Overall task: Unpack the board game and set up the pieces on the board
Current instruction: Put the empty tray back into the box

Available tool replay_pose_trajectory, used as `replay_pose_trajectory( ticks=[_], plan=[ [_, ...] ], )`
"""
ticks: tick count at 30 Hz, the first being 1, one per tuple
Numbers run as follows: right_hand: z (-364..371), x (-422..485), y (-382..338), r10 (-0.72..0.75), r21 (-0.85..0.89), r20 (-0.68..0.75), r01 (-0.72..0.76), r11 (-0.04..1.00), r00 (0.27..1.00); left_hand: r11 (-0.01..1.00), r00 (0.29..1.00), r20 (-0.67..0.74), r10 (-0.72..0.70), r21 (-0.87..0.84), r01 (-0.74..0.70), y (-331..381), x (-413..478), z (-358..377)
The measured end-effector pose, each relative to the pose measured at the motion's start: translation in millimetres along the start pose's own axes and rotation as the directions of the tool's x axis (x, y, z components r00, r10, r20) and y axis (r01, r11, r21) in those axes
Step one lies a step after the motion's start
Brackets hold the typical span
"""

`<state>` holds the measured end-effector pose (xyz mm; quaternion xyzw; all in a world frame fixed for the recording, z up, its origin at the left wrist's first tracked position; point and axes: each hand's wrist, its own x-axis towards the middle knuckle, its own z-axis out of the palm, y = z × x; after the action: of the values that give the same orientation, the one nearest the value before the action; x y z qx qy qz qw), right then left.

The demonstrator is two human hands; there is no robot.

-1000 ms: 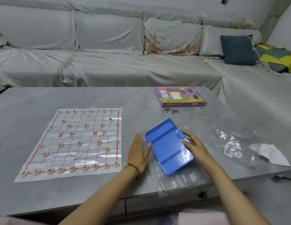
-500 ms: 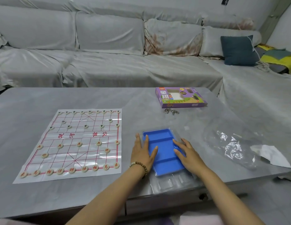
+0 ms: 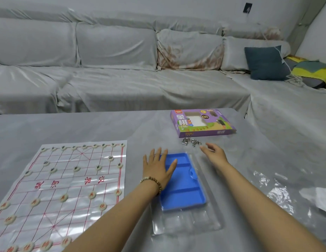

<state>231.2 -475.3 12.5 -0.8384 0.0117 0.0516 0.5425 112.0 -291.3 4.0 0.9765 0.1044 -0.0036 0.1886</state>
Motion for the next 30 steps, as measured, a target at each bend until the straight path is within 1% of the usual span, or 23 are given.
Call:
replay_pose_trajectory(
  ticks=[2,4,5,8,10,12,16,19,22,27,29,30],
  plan=[
    [9,28,-1,-0.032,-0.064,0.006,0.032,0.997,0.999,0.998,1.000,0.001,0.016,0.056,-0.016,1,7,8],
    [18,52,1,-0.115,-0.180,0.053,0.123,0.976,0.992,0.996,0.999,-0.023,0.035,0.078,-0.033,-1,9,14],
    [22,62,1,-0.151,-0.232,0.083,0.167,0.958,0.985,0.997,0.999,-0.034,0.035,0.075,-0.033,-2,10,16],
    [28,80,5,-0.195,-0.412,0.143,0.238,0.880,0.970,0.997,0.997,-0.067,0.038,0.066,-0.034,-3,11,20],
    [28,81,7,-0.213,-0.446,0.158,0.262,0.856,0.964,0.996,0.996,-0.078,0.047,0.073,-0.041,-3,11,21],
    [24,77,11,-0.211,-0.392,0.143,0.252,0.885,0.967,0.997,0.996,-0.080,0.049,0.068,-0.044,-3,10,21],
    [6,56,19,-0.142,-0.234,0.061,0.153,0.960,0.988,0.997,0.997,-0.042,0.059,0.061,-0.056,-1,7,17],
    [-10,33,28,-0.049,-0.054,-0.057,0.046,0.997,0.997,0.998,0.998,-0.017,0.060,0.032,-0.059,1,3,9],
    [-27,4,32,0.030,0.152,-0.162,-0.005,0.988,0.986,0.996,0.997,-0.031,0.075,-0.040,-0.077,-1,-10,3],
    [-43,-51,23,0.045,0.327,-0.199,0.023,0.945,0.979,0.992,0.995,-0.023,0.101,-0.075,-0.102,-4,-53,-1],
    [-40,-78,12,0.026,0.367,-0.151,0.032,0.930,0.988,0.991,0.995,-0.008,0.097,-0.089,-0.097,-5,-69,0],
    [-37,-94,7,0.003,0.349,-0.110,0.036,0.936,0.994,0.991,0.996,0.006,0.091,-0.097,-0.090,-7,-77,3]
  ],
)
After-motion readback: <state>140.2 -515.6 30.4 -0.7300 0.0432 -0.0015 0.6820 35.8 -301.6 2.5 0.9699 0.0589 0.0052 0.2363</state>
